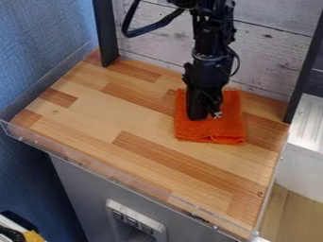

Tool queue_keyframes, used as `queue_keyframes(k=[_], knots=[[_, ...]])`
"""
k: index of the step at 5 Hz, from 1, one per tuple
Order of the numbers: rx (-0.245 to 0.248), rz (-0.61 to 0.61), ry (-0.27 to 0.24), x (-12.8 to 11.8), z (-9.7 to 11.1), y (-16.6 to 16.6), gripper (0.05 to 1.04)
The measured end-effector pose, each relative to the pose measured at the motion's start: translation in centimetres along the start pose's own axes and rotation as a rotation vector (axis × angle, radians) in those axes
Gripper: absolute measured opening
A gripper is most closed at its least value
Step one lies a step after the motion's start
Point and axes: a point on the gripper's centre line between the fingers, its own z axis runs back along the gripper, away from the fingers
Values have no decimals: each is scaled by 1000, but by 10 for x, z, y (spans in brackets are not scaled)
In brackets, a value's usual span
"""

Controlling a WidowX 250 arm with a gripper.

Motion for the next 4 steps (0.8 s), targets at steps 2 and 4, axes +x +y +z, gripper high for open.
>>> queue_keyframes(k=[2,4], knots=[[10,64,-16,-4,-10,-6,59],[1,271,-44,-19,-12,-17,59]])
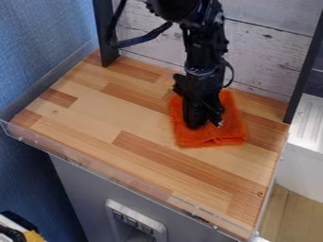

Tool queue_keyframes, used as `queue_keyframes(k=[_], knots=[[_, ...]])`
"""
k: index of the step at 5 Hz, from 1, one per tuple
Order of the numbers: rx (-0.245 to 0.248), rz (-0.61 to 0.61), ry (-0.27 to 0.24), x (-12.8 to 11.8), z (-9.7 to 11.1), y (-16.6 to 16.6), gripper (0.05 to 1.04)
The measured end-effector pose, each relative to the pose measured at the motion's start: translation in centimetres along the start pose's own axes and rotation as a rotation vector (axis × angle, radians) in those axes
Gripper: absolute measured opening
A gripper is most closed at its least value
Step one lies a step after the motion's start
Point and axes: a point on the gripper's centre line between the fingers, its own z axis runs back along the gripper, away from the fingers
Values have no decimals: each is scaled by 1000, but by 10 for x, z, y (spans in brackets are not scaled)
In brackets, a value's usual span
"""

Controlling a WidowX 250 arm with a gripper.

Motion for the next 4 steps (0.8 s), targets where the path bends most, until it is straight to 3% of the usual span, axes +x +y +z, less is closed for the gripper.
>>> queue_keyframes(k=[2,4], knots=[[-17,182,-3,-15,1,5,59],[-26,321,46,-36,2,19,81]])
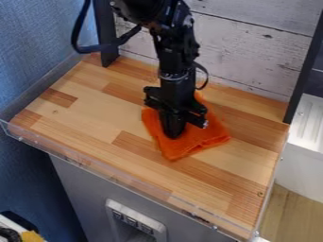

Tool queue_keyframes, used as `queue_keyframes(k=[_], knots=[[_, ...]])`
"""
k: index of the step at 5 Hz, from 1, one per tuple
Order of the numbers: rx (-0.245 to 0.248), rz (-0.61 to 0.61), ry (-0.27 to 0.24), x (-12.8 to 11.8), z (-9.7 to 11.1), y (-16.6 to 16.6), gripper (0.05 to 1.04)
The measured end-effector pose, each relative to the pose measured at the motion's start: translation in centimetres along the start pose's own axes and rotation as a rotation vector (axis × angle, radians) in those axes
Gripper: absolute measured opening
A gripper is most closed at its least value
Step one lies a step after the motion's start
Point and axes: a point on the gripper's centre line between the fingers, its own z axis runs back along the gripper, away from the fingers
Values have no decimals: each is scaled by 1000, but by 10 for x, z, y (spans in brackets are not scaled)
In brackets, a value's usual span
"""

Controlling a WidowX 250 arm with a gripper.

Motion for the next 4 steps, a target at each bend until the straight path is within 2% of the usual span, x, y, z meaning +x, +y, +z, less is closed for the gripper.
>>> queue_keyframes(k=[1,2,3,4], knots=[[2,57,54,-13,8,8,231],[3,89,59,-15,31,21,483],[4,116,48,-10,56,39,783],[-4,130,31,-4,77,55,992]])
